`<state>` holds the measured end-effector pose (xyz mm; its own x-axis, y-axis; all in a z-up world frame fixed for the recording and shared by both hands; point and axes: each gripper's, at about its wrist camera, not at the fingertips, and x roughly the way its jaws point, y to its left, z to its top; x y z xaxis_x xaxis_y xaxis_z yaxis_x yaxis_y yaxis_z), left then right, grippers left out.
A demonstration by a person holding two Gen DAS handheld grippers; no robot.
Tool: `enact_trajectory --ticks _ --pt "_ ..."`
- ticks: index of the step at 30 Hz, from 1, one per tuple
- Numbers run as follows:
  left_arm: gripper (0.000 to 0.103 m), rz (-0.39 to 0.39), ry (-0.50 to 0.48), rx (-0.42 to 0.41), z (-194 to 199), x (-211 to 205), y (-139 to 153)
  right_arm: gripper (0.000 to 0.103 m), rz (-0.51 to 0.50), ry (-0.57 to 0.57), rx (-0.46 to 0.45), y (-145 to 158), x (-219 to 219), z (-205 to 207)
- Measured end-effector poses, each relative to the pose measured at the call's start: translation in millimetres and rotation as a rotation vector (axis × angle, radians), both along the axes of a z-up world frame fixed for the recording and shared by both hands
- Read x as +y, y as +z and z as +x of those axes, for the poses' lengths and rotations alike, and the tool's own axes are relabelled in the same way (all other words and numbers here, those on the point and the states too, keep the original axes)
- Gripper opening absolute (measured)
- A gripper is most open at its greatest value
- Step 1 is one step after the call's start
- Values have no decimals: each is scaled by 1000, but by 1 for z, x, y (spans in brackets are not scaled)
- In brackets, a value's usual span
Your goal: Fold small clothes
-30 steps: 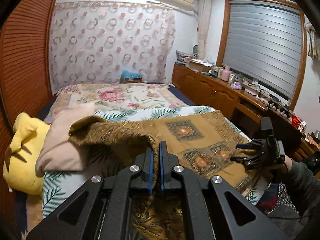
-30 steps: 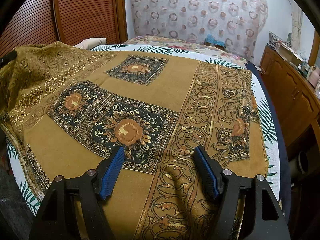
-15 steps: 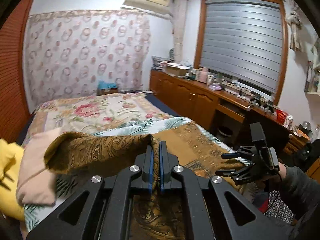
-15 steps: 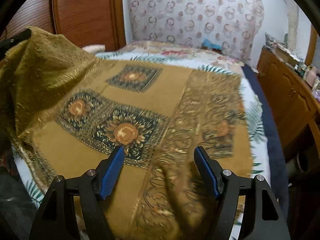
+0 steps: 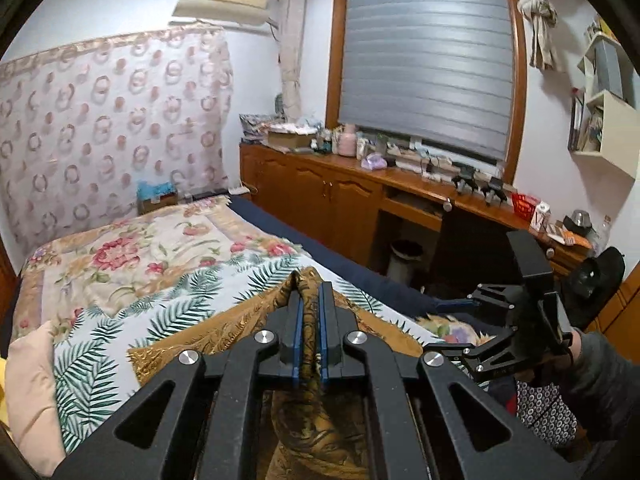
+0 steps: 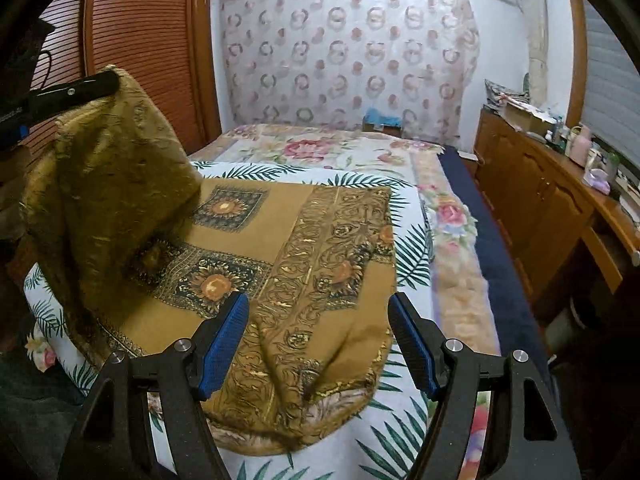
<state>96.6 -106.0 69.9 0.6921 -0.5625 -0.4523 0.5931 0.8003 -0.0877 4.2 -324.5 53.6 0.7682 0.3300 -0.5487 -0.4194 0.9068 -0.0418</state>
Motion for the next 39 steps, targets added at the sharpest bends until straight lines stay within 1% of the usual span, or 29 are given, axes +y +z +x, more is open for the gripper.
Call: enact_trajectory --ticks 2,3,4,5,6,7,9,12,16,23,26,27,29,30,31,33,34,36,39 --pt "21 -2 -15 43 3 -1 -8 74 2 -1 4 -2 1 -2" --pt "37 -5 -18 48 3 -1 -10 74 3 0 6 -4 2 -3" --pt "46 -3 -10 48 2 0 -14 74 6 3 7 -5 4 -4" --pt "48 2 1 45 1 2 -16 74 8 8 9 -5 6 -4" --pt "56 6 10 47 0 3 -18 74 8 13 9 -3 4 -4" --pt "66 7 21 54 -2 6 -22 74 7 18 7 -3 7 -5" --pt "77 8 43 58 -4 16 -27 74 14 30 4 1 5 2" --pt "78 17 82 70 -7 29 -36 74 14 50 -3 0 12 7" --pt "78 24 152 82 -15 53 -52 74 5 83 14 -7 23 18" --pt "78 36 253 112 -24 87 -77 74 -64 126 104 -32 41 59" --pt "78 30 288 130 -23 99 -86 71 -74 132 152 -42 42 73" --pt "78 31 297 134 -23 101 -89 67 -73 138 165 -44 42 76" --pt "78 28 318 144 -23 107 -94 57 -67 152 186 -48 44 82" --pt "78 25 324 149 -22 109 -96 45 -58 163 194 -49 45 84" --pt "78 20 333 156 -22 111 -99 28 -47 179 198 -48 46 87" --pt "78 13 346 163 -21 116 -102 16 -39 211 189 -46 46 85" --pt "78 10 352 166 -21 118 -103 12 -42 211 175 -46 48 82" --pt "78 7 358 168 -21 120 -106 9 -38 204 143 -37 47 75" --pt "78 4 364 166 -21 121 -106 8 -14 204 85 -23 44 63"
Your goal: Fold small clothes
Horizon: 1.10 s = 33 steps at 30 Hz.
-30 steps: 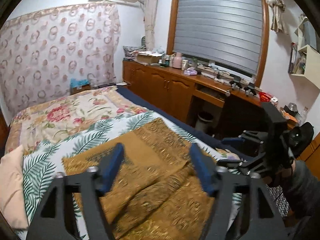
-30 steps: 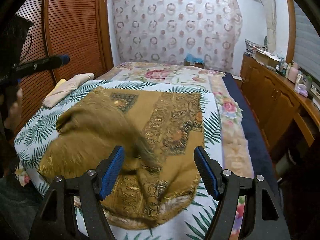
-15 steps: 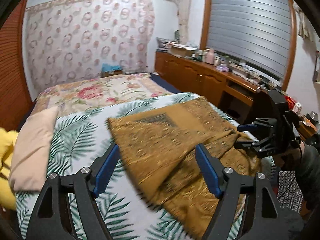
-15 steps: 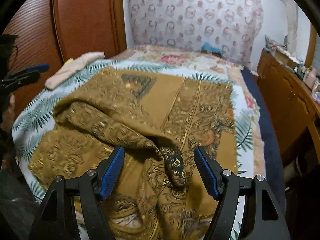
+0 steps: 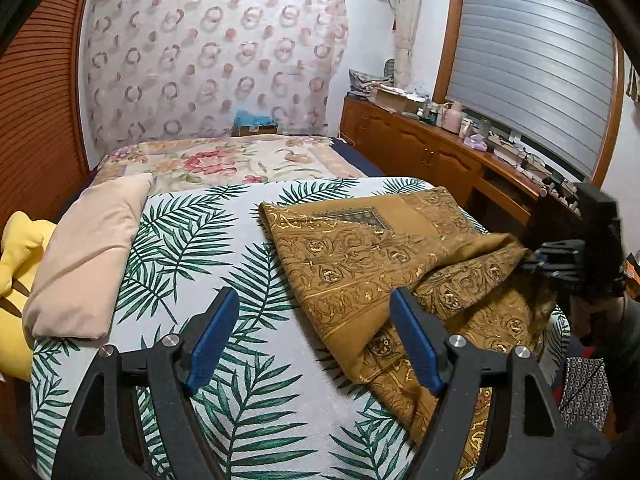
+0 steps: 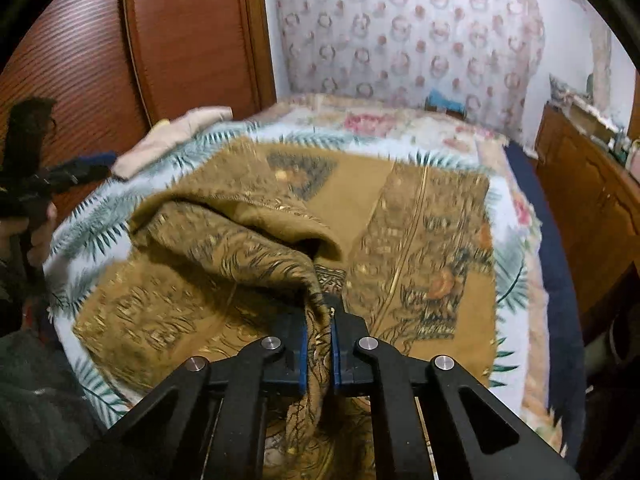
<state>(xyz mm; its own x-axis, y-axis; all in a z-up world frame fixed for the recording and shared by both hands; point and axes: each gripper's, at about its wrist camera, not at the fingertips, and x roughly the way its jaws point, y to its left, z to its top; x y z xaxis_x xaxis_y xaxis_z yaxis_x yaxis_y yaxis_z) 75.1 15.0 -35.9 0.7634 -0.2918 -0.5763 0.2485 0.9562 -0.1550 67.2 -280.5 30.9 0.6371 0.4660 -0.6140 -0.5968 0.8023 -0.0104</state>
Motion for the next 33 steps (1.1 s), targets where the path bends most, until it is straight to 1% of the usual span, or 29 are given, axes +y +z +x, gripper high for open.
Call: enact_trajectory --ticks 5,8,10,12,16,20,22,24,26,28,30,33 --pt "78 1 6 -7 -1 3 1 7 47 -10 -92 31 -8 -23" --pt "78 -1 5 -11 -2 3 1 7 47 -29 -125 42 -17 -37" --pt "78 -2 3 -14 -3 2 2 7 34 -49 -133 44 -25 -43" --pt "78 0 2 -18 -5 2 3 7 16 -71 -134 41 -32 -50" --pt "78 8 3 -23 -6 -1 3 7 -23 -123 -73 17 -42 -44" --pt "78 31 15 -25 -6 -4 4 7 -55 -144 -21 0 -38 -38" --pt "78 34 19 -27 -7 -4 4 14 -61 -143 -12 0 -37 -34" --pt "78 32 19 -30 -7 -5 4 17 -64 -153 -17 3 -38 -33" --pt "78 41 28 -31 -7 -5 5 28 -68 -154 -26 10 -39 -37" --pt "78 44 36 -31 -7 -5 6 49 -78 -159 -50 17 -40 -41" --pt "78 48 41 -34 -7 -5 7 55 -69 -148 -72 23 -42 -44" --pt "78 59 52 -40 -8 -5 7 58 -69 -123 -99 32 -31 -44"
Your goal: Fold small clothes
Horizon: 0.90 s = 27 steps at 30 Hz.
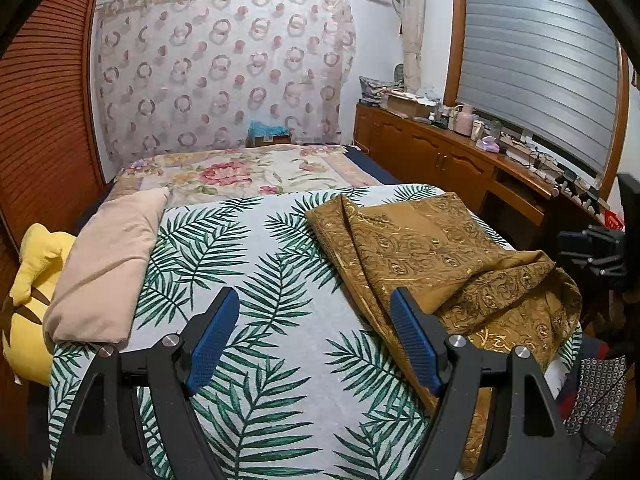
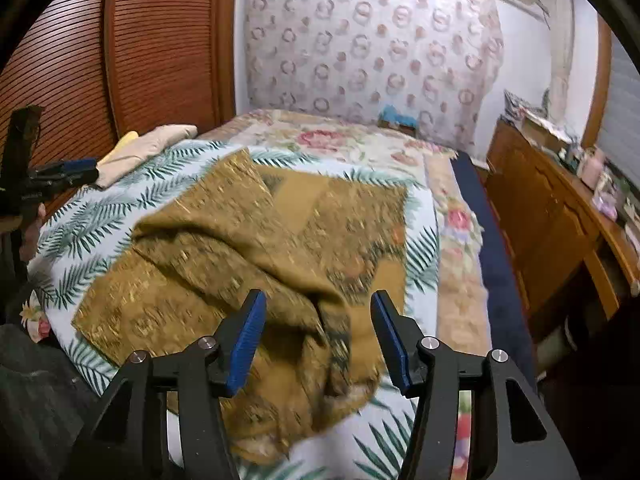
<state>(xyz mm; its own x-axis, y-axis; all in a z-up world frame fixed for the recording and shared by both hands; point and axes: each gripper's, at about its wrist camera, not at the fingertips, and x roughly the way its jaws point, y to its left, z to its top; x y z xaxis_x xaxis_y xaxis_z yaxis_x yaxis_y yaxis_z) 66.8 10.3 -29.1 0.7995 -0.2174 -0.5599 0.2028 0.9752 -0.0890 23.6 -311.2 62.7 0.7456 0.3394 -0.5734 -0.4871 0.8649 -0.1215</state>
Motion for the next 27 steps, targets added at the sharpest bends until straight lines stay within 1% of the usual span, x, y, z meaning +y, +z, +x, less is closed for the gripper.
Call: enact_trajectory --ticks 3,7,16,22,27 --pt "78 1 2 2 -1 2 -1 59 -2 48 -8 3 20 5" --pt "78 -5 3 6 -1 7 -3 60 -17 132 5 0 59 18" --pt "78 -15 16 27 -3 16 -11 60 -76 320 112 -24 141 51" --pt "78 -27 21 37 -4 21 -16 60 -130 409 168 -42 169 63" --pt "78 -30 18 41 -3 22 -18 61 -169 428 192 -58 184 74"
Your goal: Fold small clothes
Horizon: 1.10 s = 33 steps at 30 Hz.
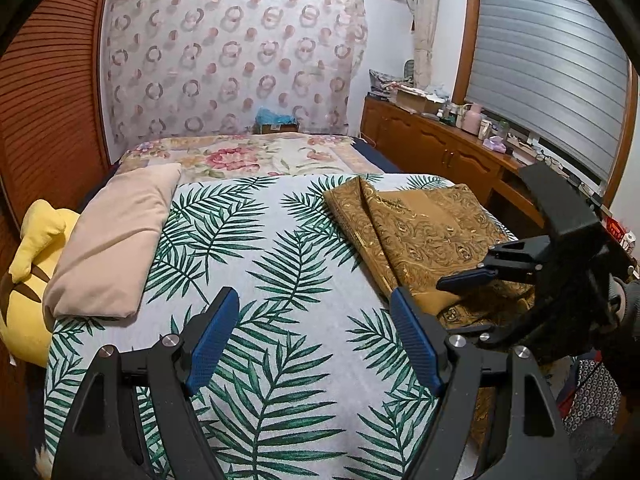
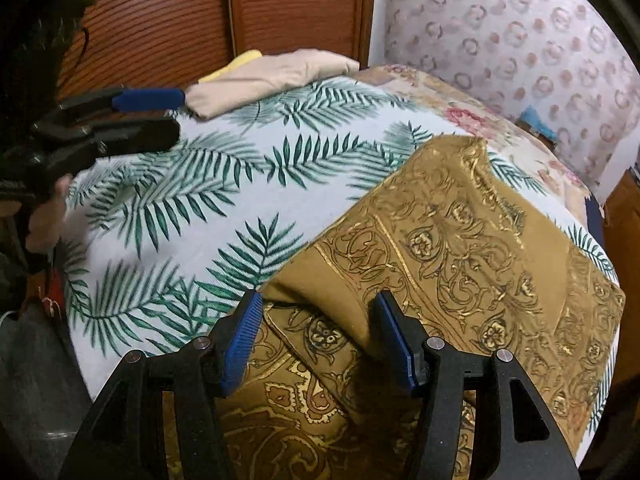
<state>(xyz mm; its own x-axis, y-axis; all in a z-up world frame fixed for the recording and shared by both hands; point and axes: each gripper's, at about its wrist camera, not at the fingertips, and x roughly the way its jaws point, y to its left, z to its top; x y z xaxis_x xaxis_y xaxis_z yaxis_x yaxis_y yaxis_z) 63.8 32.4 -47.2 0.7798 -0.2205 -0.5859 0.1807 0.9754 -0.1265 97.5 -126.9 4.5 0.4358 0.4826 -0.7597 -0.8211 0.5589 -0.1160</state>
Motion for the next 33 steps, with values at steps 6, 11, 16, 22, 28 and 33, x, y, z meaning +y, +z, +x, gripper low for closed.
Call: enact_trajectory --ticks 6,11,16,22,28,33 --pt "78 -5 1 0 -1 -1 -3 61 5 14 -9 -4 1 2" --pt "78 -5 -4 3 -3 -3 -4 18 -31 13 -47 -1 -3 -3" --pt "78 -3 -16 4 -5 -8 -5 5 42 -12 -40 22 -23 0" --pt "78 -3 -33 15 -4 -16 -7 4 104 -160 -186 75 -68 20" --pt "78 -1 -49 24 -5 -22 -11 4 86 -343 -270 98 -110 67" --pt "78 6 -59 33 -5 -26 -13 4 31 -447 -255 84 -121 106"
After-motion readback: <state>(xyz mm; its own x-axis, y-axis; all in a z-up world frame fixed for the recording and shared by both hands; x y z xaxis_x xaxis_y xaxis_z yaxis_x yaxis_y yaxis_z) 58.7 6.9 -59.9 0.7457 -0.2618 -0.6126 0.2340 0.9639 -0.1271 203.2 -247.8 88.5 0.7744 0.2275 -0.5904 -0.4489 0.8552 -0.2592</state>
